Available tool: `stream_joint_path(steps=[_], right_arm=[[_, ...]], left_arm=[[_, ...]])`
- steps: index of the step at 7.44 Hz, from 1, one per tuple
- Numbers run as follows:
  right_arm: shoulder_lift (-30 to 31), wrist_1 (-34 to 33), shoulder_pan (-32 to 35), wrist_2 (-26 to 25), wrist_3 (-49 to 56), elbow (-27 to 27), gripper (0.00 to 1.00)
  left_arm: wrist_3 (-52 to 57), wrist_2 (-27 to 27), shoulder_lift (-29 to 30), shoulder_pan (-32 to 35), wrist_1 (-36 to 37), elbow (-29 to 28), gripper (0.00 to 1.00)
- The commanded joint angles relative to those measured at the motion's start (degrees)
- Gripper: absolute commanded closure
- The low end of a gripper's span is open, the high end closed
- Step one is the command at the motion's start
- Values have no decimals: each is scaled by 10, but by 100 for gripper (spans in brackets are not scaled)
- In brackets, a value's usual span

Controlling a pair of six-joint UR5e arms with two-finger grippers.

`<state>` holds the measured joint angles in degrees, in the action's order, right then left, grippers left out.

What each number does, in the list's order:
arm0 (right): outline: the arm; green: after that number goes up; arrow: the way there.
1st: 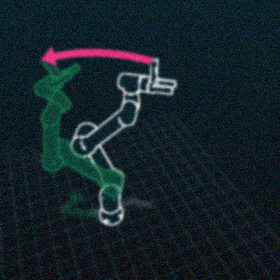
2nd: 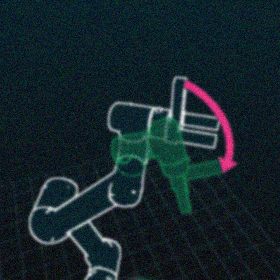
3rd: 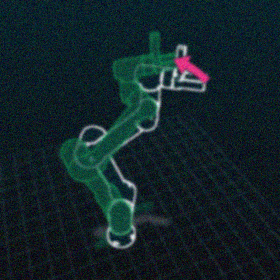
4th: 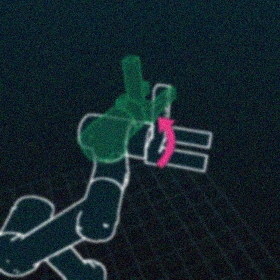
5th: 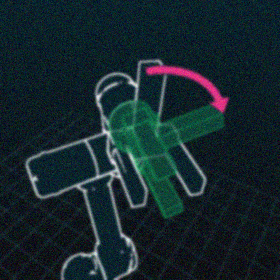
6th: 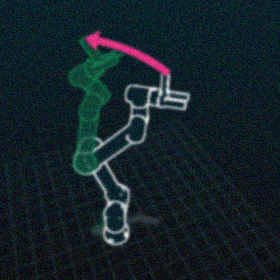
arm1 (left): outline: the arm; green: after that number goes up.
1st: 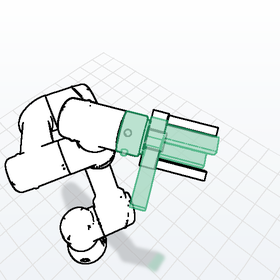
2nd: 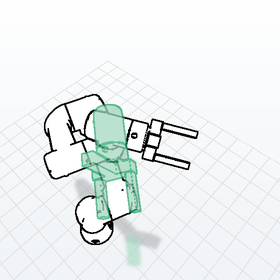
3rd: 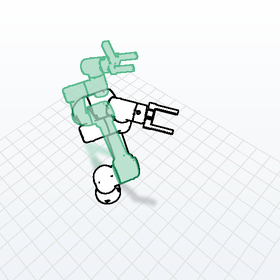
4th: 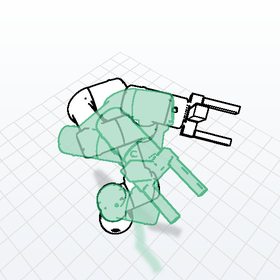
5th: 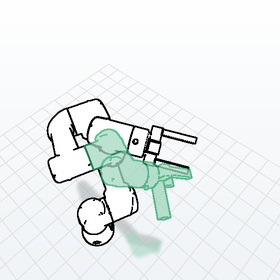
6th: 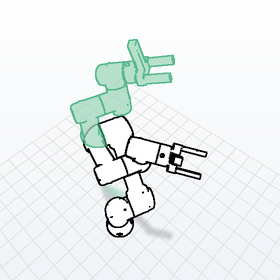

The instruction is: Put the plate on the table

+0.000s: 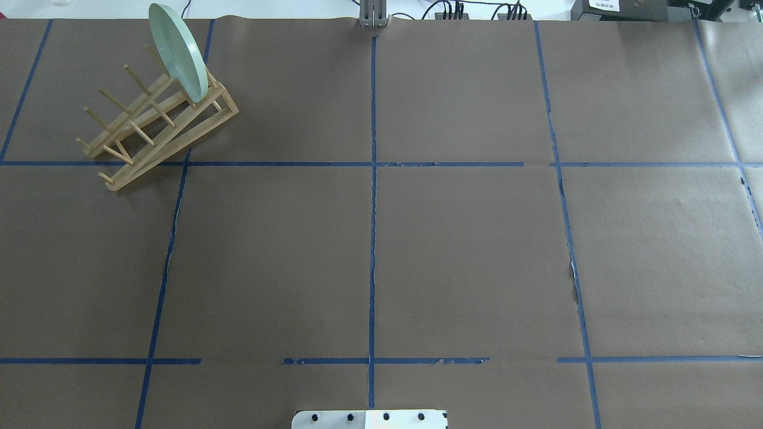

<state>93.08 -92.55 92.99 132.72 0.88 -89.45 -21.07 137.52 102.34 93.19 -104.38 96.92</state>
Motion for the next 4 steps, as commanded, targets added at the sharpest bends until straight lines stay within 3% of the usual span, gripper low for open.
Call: stream_joint_path(steps=[1, 4], right_arm=[[0, 0, 0, 0, 0, 0, 0], [0, 0, 0, 0, 0, 0, 0]], left_arm=[[-281, 17, 53, -28, -221, -73, 0], [-596, -19, 156, -137, -266, -127, 0]])
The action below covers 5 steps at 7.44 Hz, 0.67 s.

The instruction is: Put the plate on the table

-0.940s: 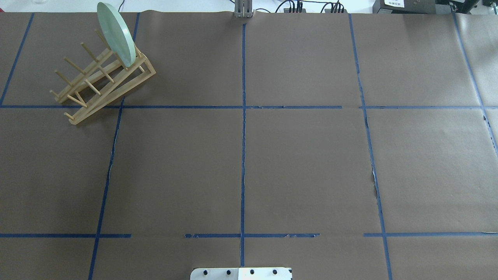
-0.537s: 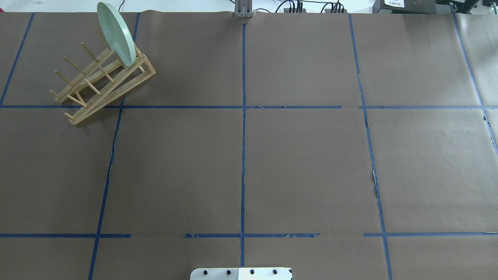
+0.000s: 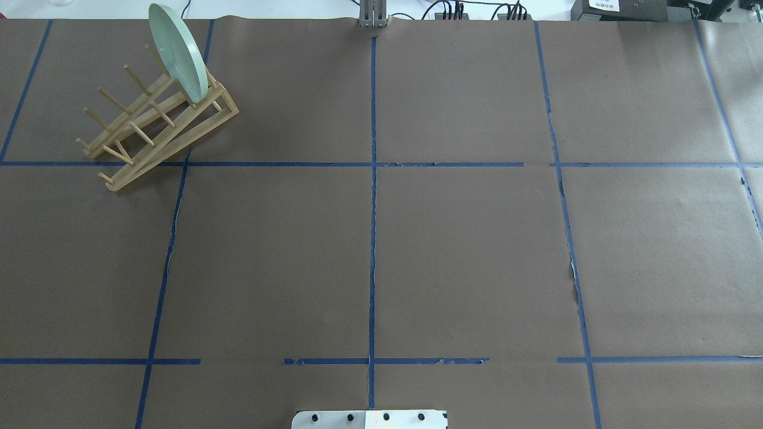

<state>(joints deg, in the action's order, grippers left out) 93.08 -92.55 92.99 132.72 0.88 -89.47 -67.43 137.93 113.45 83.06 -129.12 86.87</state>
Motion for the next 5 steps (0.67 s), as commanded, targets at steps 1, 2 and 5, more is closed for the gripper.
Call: stream_joint_path(steps=[1, 2, 5], right_arm=[[0, 0, 0, 0, 0, 0, 0], [0, 0, 0, 0, 0, 1, 0], [0, 0, 0, 0, 0, 0, 0]], left_arm=[[-208, -71, 53, -67, -76, -54, 0], [-277, -118, 52, -106, -154, -89, 1], [-404, -188, 57, -160, -184, -105, 21]])
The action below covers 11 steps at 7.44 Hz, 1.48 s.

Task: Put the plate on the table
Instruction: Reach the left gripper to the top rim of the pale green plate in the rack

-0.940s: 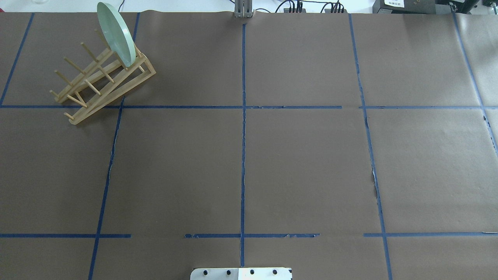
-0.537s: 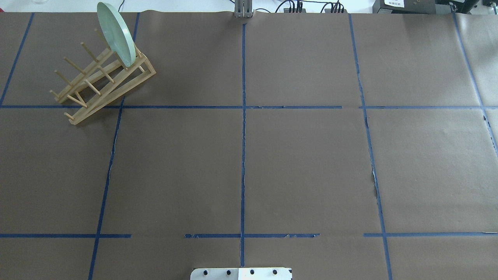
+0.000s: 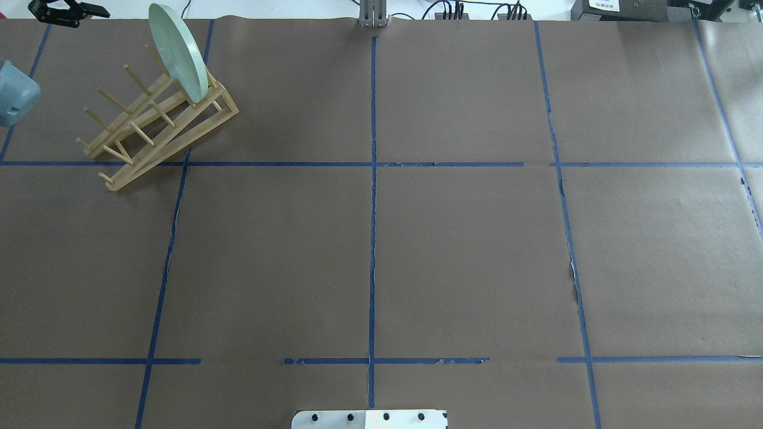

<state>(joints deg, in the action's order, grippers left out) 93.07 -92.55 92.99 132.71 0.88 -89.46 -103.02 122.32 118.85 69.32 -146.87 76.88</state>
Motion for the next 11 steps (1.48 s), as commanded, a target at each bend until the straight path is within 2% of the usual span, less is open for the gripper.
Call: stream_joint_path(steps=[1, 3, 4, 5, 6, 7, 8, 11], right_arm=[[0, 0, 0, 0, 0, 0, 0], [0, 0, 0, 0, 0, 1, 0], [0, 0, 0, 0, 0, 0, 0], [0, 0, 0, 0, 0, 0, 0], [0, 0, 0, 0, 0, 0, 0], [0, 0, 0, 0, 0, 0, 0], [0, 0, 0, 0, 0, 0, 0], [0, 0, 0, 0, 0, 0, 0]], left_arm=[[-60, -43, 15, -31, -6, -20, 22], [-64, -52, 22, -45, -6, -33, 22], [-64, -52, 23, -45, -6, -33, 28], [-64, -57, 23, -46, -6, -33, 43], [-65, -65, 26, -47, -6, -33, 48], [-64, -64, 27, -47, -6, -33, 78], [-62, -64, 28, -47, -6, -31, 100], [-53, -42, 26, -23, 9, 13, 100]])
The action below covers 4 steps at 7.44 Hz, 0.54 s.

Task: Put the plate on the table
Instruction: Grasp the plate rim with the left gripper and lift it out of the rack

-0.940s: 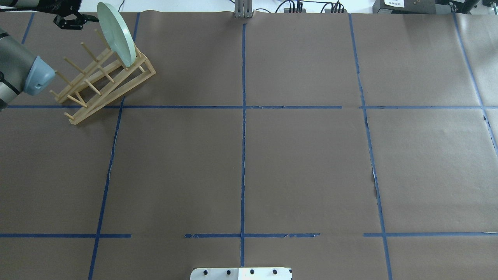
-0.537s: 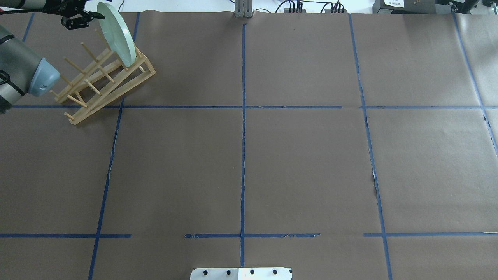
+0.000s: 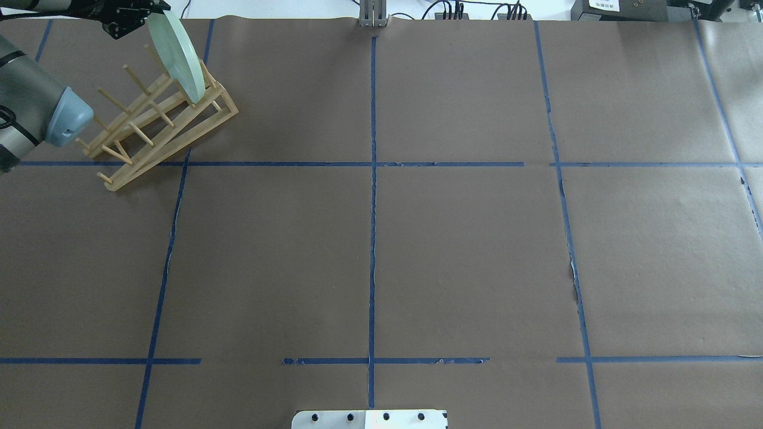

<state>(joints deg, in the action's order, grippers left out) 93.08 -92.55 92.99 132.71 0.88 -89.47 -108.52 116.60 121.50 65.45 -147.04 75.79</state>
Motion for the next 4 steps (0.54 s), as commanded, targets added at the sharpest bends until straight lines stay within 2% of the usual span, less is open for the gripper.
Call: stream_joint_path(steps=[1, 3, 4], right_arm=[[0, 0, 0, 0, 0, 0, 0], [0, 0, 0, 0, 0, 0, 0], [0, 0, 0, 0, 0, 1, 0]], left_arm=[[2, 52, 0, 33, 53, 57, 100], [-9, 58, 1, 50, 127, 156, 100], [-40, 57, 4, 51, 149, 180, 100]])
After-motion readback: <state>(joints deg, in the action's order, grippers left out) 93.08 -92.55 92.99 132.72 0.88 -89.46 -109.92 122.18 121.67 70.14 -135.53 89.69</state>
